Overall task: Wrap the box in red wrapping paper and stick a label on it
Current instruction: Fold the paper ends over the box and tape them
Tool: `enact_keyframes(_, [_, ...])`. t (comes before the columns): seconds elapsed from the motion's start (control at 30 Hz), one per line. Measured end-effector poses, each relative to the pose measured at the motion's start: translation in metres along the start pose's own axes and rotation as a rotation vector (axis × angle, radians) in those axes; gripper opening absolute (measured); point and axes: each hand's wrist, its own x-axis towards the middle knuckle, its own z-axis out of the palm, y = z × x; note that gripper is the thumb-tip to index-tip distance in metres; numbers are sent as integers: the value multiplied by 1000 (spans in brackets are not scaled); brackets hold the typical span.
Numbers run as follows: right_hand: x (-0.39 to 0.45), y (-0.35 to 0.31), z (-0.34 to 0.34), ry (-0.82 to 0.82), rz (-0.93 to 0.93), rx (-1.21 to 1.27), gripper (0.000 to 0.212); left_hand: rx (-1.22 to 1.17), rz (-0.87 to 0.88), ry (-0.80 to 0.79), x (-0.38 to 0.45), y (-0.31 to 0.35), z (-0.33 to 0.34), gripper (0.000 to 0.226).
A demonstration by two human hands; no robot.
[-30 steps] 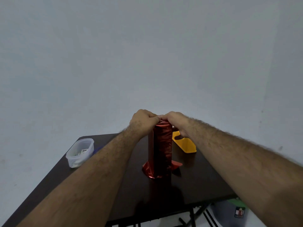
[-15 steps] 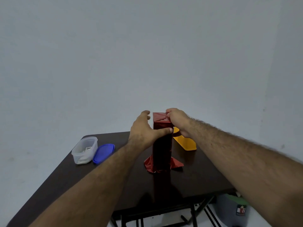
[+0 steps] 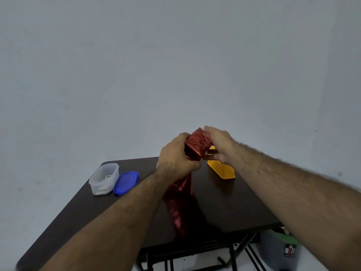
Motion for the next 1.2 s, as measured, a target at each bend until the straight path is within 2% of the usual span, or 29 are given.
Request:
enact_keyframes(0.1, [7, 3, -16, -52, 63, 51, 58, 62, 235, -57, 6, -19, -7, 87])
enact_keyframes(0.27, [18, 35, -23, -303, 241, -153, 56, 556, 748, -106, 9, -69, -4, 84])
enact_keyframes(0.37, [22, 69, -22, -378, 268, -119, 57, 691, 892, -199, -4, -98, 1, 77])
enact_keyframes(0.43, [23, 91, -20, -373, 218, -88, 65, 654, 826, -224, -14, -114, 3, 85])
enact_keyframes(0.5, [29, 112, -15, -362, 160, -16, 80, 434, 634, -190, -26, -129, 8, 97])
enact_keyframes(0.6, [39, 136, -7, -318, 31, 72, 106, -131, 134, -113, -32, -130, 17, 104])
enact_keyframes(0.67, [46, 147, 0, -345, -55, 59, 108, -493, -240, -131, -23, -122, 25, 122])
enact_keyframes(0.7, [50, 156, 3, -368, -69, 41, 111, -609, -368, -147, -18, -123, 32, 133])
enact_keyframes(0.73, [56, 159, 7, -394, -81, 15, 116, -662, -426, -171, -8, -129, 37, 138])
enact_keyframes(0.77, [54, 164, 8, -415, -77, -18, 120, -722, -414, -209, -8, -133, 44, 130])
enact_keyframes(0.87, [62, 173, 10, -443, -88, -98, 121, -829, -342, -192, 2, -141, 56, 83])
enact_keyframes(1.0, [77, 159, 13, -528, -163, -245, 131, -897, -283, -110, 35, -143, 49, 71])
enact_keyframes(1.07, [88, 136, 17, -541, -251, -240, 126, -864, -287, -94, 52, -144, 44, 65])
enact_keyframes(1.13, [98, 100, 23, -385, -381, -129, 117, -833, -267, -86, 60, -145, 45, 63])
enact_keyframes(1.2, [101, 54, 33, -182, -581, -180, 113, -809, -274, -50, 61, -148, 50, 69])
